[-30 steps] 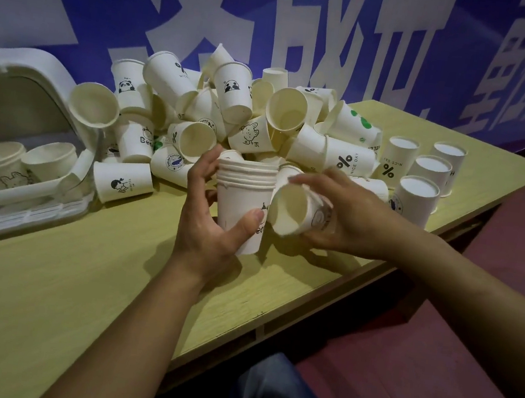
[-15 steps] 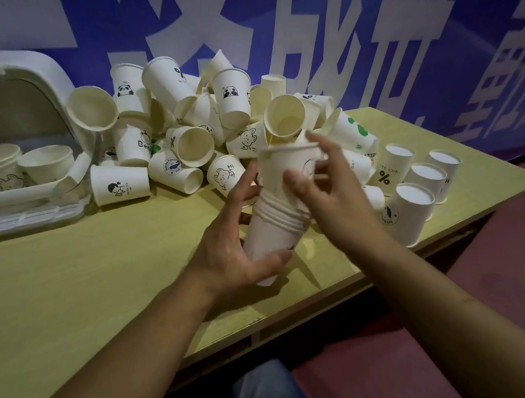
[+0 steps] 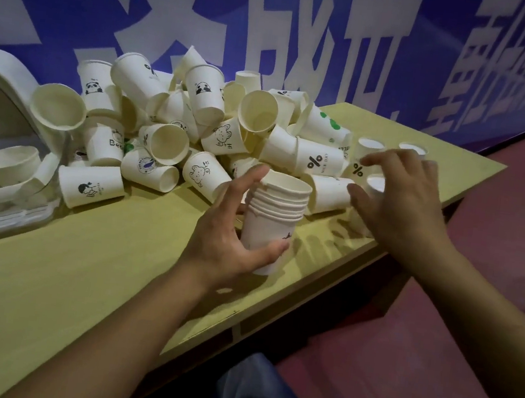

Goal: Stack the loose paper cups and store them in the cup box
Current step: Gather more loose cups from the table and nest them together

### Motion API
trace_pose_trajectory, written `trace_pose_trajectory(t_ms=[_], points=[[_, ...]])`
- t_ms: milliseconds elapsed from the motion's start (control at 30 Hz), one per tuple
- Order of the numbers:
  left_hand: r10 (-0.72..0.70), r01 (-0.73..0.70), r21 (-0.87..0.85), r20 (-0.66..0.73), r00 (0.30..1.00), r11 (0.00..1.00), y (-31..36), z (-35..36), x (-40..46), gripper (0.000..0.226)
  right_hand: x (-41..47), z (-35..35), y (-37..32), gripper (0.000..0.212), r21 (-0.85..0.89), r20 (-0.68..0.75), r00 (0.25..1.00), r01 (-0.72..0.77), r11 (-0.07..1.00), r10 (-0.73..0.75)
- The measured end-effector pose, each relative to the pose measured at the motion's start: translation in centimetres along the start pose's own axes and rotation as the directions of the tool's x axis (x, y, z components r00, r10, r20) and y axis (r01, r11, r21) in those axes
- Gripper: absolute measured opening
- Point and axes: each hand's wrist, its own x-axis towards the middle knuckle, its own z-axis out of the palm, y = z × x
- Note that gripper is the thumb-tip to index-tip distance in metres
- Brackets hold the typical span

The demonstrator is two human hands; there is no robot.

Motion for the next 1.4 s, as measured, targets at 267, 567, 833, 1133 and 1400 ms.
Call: trace_pose_trajectory(t_ms=[267,567,833,1133,1400], points=[[0.065,-0.063,-0.016,0.204,0.977,0.998,1.6,4.0,2.8,0.094,1.0,1.2,4.3,0.039,0.187,0.182,0.962,-0.238,0.953,0.204],[0.039,-0.021,-0.098,0.185,0.982,0.995,0.6,5.7,3.0,0.091,1.3,-1.7,4.5,0.054,0.641,-0.128,0.965,-0.097,0.761,0.231],[0.000,0.042,-0.183,0.227,0.974,0.982,0.7,5.9,3.1,0.103,0.3,2.8,1.3,0.014,0.843,0.086,0.994,-0.108,0.527,0.066],[-0.041,0.080,-0.253,0.158,0.987,0.964,0.0,5.5,3.1,0.097,1.2,3.5,1.4,0.043,0.810,0.151,0.989,-0.122,0.574,-0.002],[-0.057,0.085,-0.214,0.135,0.989,0.973,0.0,4.6,3.2,0.127,1.4,3.4,1.5,0.056,0.782,0.167,0.978,-0.054,0.621,-0.126]])
